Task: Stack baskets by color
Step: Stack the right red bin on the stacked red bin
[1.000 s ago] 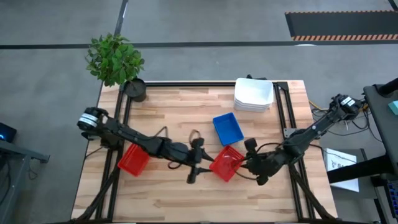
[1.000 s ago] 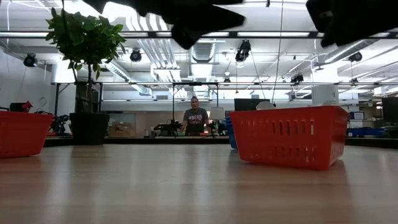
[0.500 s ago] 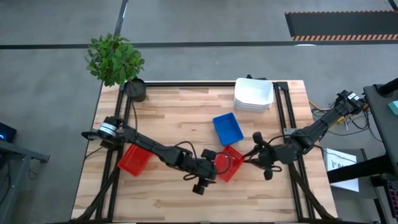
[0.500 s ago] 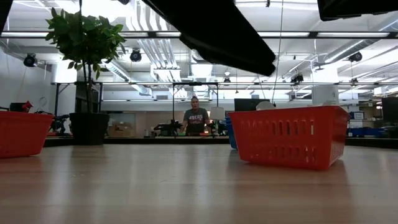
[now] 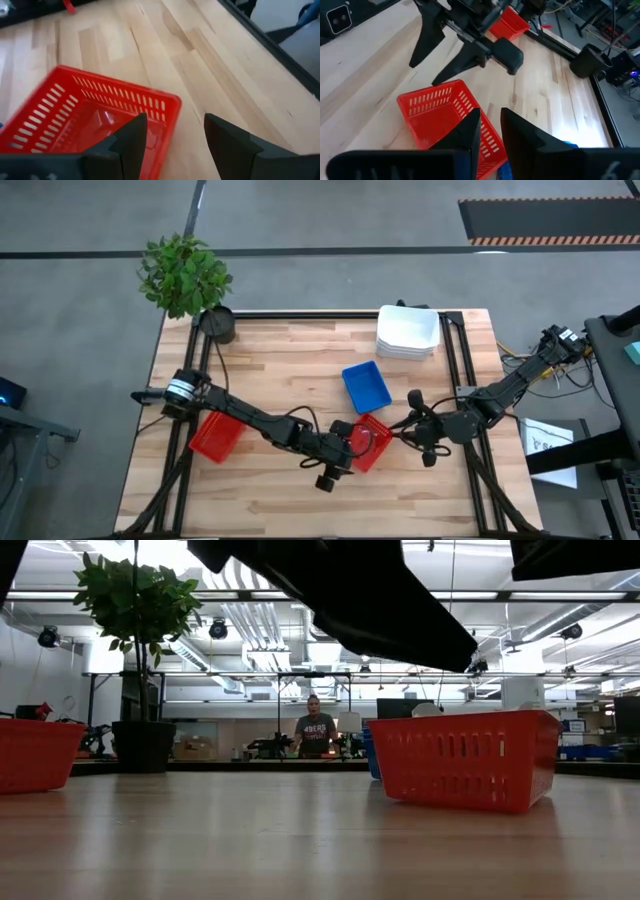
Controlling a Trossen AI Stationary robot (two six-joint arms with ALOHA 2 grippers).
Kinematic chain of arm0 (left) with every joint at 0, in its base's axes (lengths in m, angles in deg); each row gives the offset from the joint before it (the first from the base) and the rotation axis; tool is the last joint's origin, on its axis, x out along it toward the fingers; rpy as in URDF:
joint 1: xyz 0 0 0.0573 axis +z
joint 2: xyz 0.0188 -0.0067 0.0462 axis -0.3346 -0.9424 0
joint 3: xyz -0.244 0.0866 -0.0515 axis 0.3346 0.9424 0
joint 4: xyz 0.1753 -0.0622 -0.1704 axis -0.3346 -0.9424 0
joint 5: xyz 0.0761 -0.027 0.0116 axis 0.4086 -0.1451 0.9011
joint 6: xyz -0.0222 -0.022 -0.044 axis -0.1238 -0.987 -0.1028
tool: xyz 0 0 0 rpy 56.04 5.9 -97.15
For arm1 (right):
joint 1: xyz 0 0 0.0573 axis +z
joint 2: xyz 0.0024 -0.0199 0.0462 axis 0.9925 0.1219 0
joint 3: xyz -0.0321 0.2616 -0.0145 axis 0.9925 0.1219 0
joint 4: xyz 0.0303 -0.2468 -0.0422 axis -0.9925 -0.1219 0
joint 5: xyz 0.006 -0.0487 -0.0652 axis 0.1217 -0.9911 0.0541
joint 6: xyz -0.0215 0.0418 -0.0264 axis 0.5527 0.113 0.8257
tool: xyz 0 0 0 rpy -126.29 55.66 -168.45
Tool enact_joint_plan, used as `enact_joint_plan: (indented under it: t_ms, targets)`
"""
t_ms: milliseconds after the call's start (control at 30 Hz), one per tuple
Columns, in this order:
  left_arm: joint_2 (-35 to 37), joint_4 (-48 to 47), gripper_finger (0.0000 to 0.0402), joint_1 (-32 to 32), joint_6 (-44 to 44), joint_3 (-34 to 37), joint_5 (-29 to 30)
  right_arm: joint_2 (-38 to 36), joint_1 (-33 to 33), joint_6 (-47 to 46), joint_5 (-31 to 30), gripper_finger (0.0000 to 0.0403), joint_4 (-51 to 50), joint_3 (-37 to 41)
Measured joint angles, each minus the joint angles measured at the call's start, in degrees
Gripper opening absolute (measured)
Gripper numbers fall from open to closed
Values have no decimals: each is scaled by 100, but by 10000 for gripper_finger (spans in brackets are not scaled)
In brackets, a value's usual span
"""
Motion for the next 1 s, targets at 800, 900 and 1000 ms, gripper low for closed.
enact_joint_plan:
  t_ms: [800, 900, 1000]
  targets:
    - [-417, 1859, 146, 346, -130, 710, -572, 30, -1, -26, -9, 68, 2, 13]
    - [-417, 1837, 114, 355, -132, 712, -606, 42, -2, -27, -6, 68, -5, 13]
    - [-417, 1826, 79, 355, -147, 712, -663, 44, 0, -27, -6, 68, 2, 13]
